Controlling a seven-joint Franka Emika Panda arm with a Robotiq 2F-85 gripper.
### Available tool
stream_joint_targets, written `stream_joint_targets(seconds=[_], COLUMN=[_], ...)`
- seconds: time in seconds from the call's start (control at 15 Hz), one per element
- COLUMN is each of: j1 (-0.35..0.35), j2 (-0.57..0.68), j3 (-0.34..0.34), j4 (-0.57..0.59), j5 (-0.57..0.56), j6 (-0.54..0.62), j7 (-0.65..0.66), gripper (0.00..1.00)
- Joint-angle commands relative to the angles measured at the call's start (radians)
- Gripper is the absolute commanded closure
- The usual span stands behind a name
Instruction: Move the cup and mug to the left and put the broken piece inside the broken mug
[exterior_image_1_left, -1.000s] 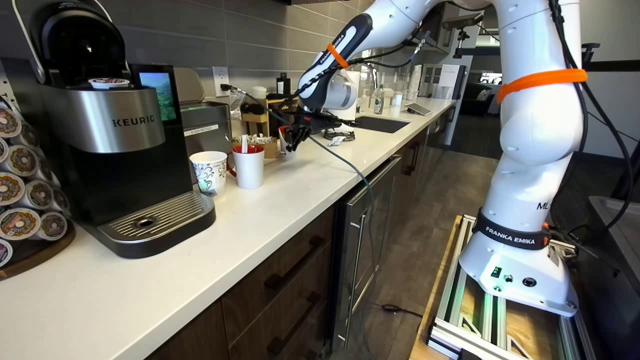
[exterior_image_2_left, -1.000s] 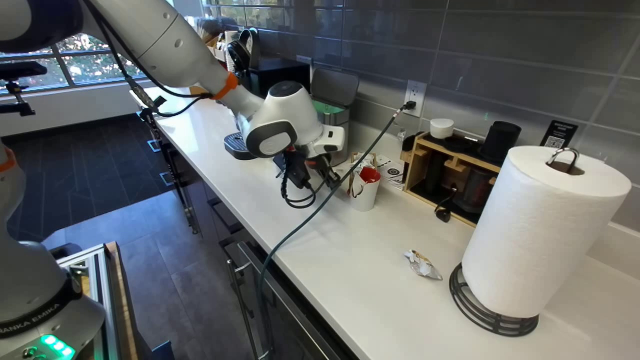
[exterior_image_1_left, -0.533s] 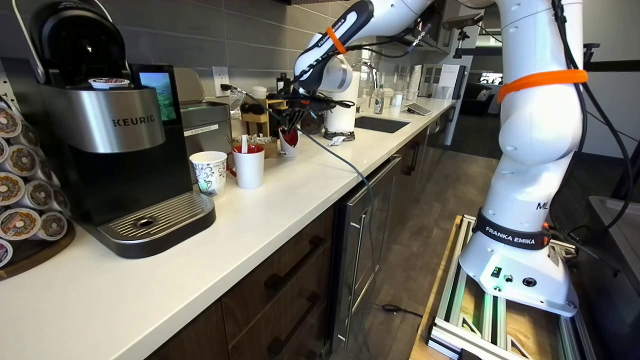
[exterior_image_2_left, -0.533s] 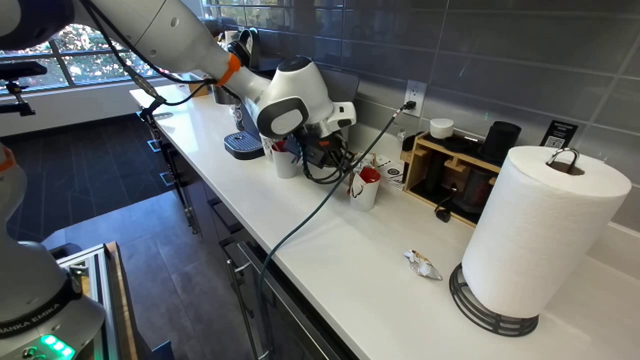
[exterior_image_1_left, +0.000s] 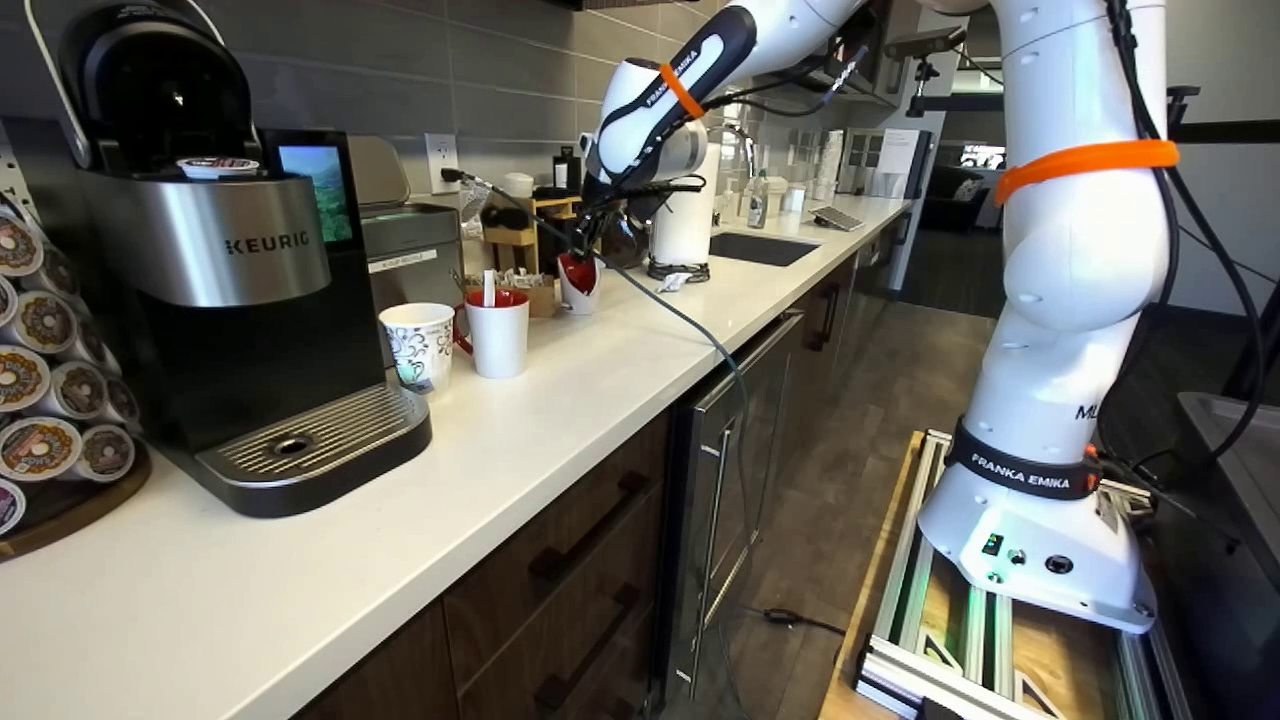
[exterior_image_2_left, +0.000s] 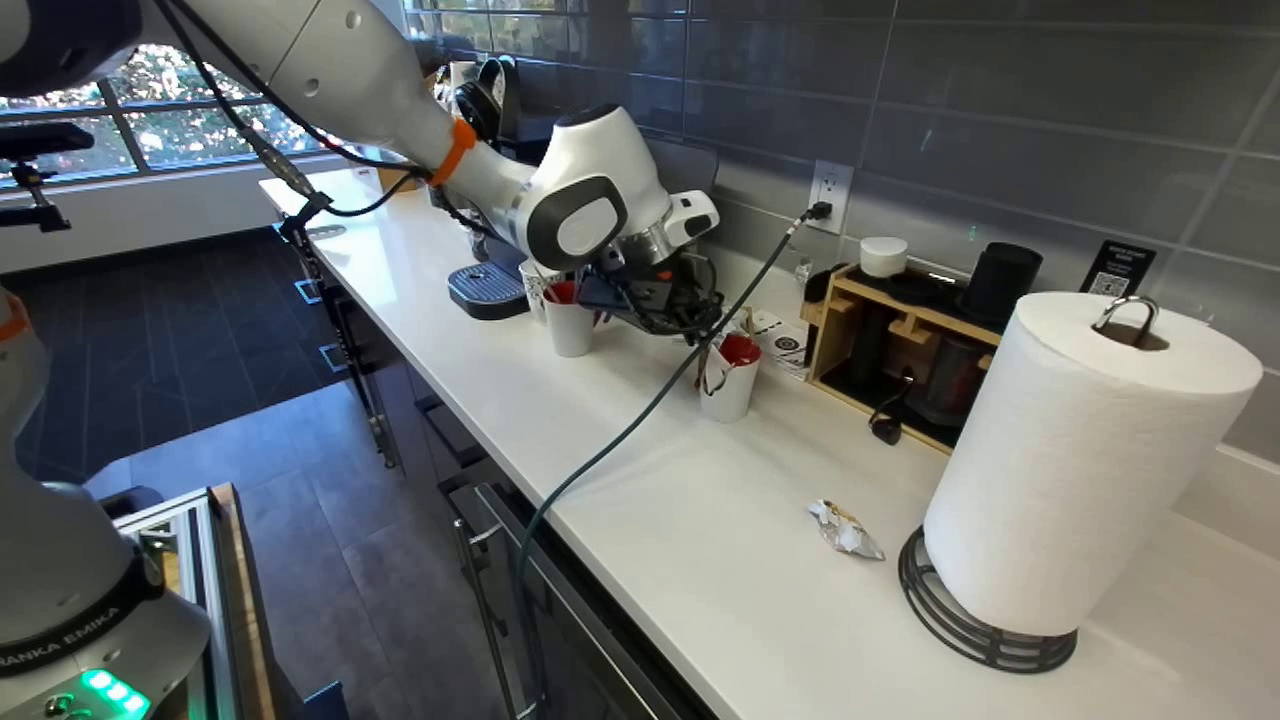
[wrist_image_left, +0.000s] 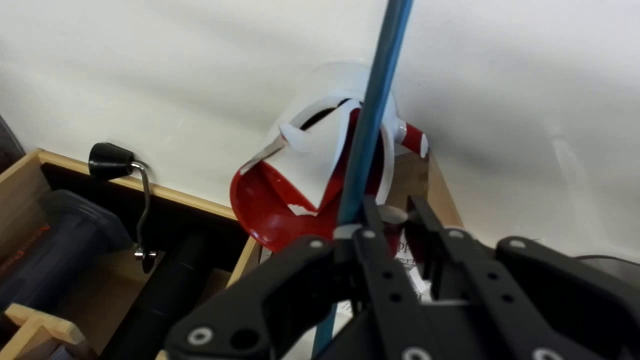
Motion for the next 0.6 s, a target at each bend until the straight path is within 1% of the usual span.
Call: stream_joint_targets(seconds=[0.0, 0.27, 0.53], j1=[0.051, 0.114, 0.183], j2=[-0.005, 0.002, 0.015], j3=[-0.046, -0.103, -0.159], j4=[-0.007, -0.005, 0.002], j5=[-0.115, -0.267, -0.454], j6=[-0.009, -0.002, -0.022], j7=[0.022, 0.091, 0.164], gripper=[0.95, 0.95, 0.95])
